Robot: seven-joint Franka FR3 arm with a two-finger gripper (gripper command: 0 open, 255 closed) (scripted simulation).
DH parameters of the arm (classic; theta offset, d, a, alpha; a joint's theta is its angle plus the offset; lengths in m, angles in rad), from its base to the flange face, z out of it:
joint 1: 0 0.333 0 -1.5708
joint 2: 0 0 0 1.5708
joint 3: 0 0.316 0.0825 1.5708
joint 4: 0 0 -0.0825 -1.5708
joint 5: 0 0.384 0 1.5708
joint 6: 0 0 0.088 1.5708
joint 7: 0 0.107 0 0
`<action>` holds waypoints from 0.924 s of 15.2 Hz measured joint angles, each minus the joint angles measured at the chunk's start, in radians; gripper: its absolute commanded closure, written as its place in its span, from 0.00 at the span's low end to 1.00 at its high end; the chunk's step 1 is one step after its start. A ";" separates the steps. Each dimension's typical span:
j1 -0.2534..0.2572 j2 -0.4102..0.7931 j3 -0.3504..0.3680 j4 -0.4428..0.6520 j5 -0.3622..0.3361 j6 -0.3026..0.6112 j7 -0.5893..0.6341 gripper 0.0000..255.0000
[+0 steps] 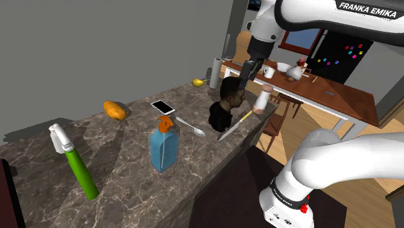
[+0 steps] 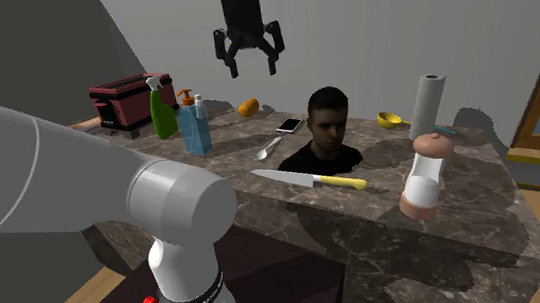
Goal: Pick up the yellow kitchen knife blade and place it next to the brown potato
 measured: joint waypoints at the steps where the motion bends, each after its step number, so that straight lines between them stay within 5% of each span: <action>1: 0.000 0.000 0.000 0.000 0.000 0.000 0.000 0.00; 7: 0.057 -0.142 -0.121 -0.219 -0.089 0.133 -0.273 0.00; 14: 0.090 -0.239 -0.375 -0.442 -0.278 0.344 -0.696 0.00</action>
